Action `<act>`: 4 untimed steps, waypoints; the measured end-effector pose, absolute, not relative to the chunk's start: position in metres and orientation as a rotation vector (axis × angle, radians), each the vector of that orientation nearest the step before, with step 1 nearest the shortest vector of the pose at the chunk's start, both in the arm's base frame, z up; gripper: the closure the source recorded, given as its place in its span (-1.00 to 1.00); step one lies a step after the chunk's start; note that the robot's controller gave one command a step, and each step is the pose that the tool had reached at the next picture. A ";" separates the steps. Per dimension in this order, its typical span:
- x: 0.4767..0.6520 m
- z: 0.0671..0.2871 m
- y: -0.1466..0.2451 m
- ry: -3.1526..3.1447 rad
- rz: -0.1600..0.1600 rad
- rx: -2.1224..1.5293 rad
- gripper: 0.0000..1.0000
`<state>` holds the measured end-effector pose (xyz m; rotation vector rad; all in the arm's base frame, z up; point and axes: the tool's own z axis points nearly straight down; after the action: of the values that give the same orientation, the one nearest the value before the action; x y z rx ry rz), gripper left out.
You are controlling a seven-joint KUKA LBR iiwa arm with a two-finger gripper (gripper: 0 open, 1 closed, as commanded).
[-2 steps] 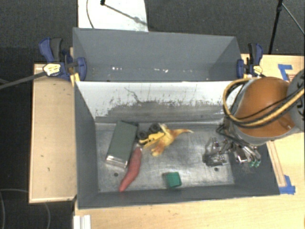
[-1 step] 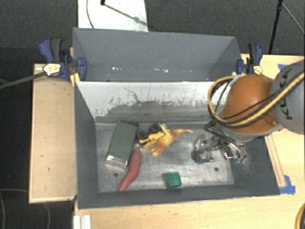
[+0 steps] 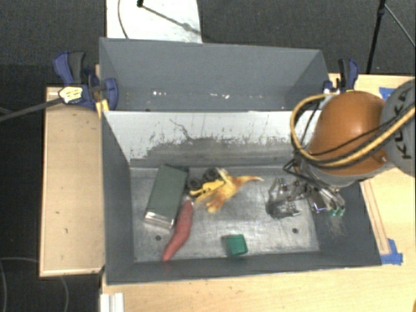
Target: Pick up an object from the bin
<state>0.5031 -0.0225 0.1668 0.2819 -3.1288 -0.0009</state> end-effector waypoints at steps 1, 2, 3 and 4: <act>0.521 0.168 -0.018 -3.100 0.003 0.563 1.00; 0.549 0.162 0.005 -3.027 0.001 0.855 1.00; 0.539 0.171 0.056 -3.138 -0.001 0.169 -1.00; 0.533 0.175 0.073 -3.139 -0.003 0.119 -1.00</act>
Offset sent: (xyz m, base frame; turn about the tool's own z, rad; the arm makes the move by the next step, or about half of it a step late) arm 0.0612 0.0424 -0.0059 -0.3389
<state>0.5328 0.0729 0.1748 0.1192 -3.1395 -0.0029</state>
